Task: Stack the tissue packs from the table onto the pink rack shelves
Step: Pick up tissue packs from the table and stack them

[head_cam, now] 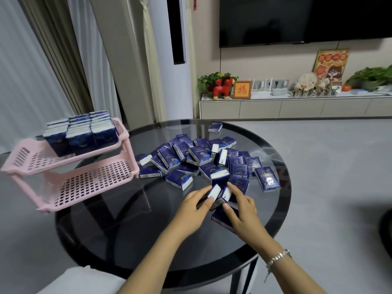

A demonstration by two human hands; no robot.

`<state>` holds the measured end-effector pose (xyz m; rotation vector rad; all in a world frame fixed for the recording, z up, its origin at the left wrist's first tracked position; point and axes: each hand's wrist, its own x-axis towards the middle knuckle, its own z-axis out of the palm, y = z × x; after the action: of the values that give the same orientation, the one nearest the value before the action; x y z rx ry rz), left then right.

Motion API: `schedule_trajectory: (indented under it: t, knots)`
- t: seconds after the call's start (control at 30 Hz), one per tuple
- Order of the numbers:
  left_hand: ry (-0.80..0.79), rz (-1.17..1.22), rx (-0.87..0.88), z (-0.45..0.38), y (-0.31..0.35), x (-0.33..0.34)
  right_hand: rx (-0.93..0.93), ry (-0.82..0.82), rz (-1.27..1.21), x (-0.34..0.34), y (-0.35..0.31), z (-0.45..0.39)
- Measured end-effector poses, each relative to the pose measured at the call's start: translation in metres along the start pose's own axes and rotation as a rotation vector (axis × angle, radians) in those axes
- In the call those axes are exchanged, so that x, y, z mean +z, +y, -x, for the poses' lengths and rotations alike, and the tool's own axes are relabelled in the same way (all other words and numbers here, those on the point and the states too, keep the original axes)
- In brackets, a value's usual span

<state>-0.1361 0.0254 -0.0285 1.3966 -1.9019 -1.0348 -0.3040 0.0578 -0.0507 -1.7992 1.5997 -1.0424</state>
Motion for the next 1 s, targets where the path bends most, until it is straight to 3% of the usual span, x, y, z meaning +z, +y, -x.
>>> schedule_trajectory:
  t: [0.27, 0.47, 0.67, 0.77, 1.0]
  knots:
    - [-0.021, 0.142, -0.172, 0.012, -0.021, -0.040, -0.008, -0.061, -0.161, 0.030, -0.022, -0.009]
    - [-0.071, 0.038, -0.277, 0.018, -0.032, -0.052, 0.059, -0.057, -0.342, 0.031, -0.026, -0.009]
    - [0.101, -0.054, -0.240, 0.020, -0.026, -0.049, 0.077, -0.127, -0.444, 0.027, -0.025, -0.014]
    - [0.179, 0.109, -0.266, 0.021, -0.026, -0.052, 0.118, -0.105, -0.570, 0.027, -0.027, -0.013]
    - [0.310, 0.664, -0.345, 0.021, -0.026, -0.050, 0.122, 0.189, -0.665, 0.032, -0.049, -0.013]
